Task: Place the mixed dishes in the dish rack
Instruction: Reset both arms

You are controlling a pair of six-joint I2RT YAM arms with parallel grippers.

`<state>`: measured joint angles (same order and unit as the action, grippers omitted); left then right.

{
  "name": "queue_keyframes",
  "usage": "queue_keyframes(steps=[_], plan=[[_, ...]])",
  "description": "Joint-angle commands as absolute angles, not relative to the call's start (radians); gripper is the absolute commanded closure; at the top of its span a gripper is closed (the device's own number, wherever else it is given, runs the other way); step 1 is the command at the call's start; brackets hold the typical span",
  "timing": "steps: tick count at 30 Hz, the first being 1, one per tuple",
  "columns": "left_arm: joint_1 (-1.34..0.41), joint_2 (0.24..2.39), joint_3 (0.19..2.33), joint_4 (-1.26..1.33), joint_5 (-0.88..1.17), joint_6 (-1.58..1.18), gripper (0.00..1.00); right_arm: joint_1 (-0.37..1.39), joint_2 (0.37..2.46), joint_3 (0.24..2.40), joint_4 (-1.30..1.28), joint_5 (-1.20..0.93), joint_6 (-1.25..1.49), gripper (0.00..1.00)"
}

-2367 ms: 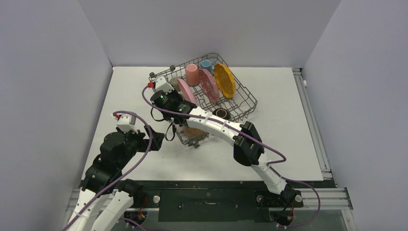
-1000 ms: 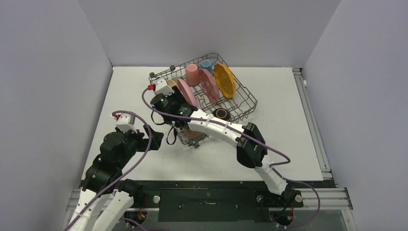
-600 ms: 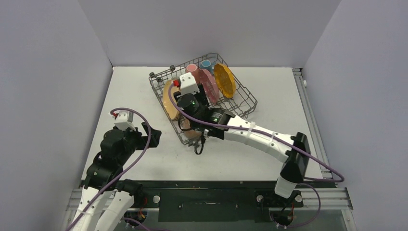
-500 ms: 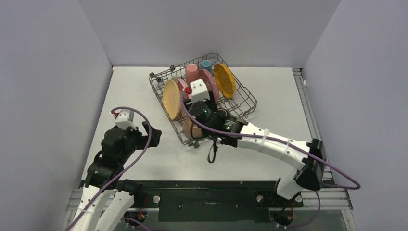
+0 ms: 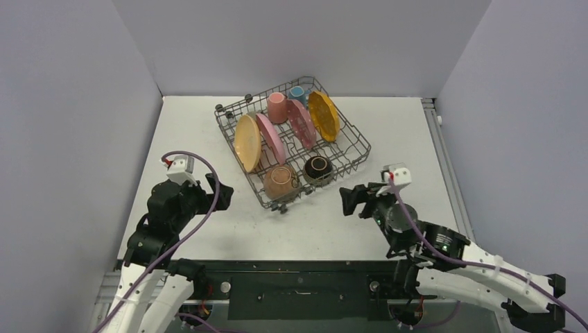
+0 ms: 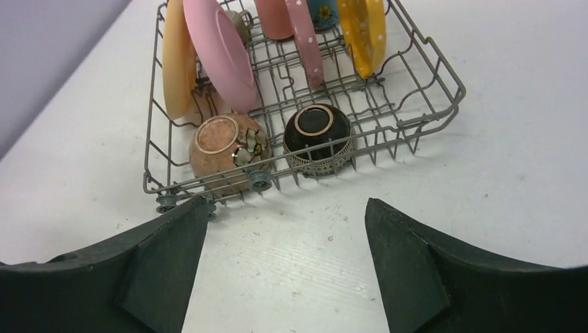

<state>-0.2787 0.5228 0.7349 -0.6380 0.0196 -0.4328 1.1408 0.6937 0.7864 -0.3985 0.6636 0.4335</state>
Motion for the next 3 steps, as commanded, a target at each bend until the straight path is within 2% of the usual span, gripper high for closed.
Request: queue_keyframes(steps=[1, 3], plan=[[-0.265, 0.512, 0.740, -0.584, 0.022, -0.422, 0.04, 1.150, 0.529, 0.708, -0.495, 0.669, 0.534, 0.21], [-0.263, 0.511, 0.740, -0.584, 0.015, -0.422, 0.04, 1.150, 0.502, 0.706, -0.531, 0.687, 0.550, 0.20]])
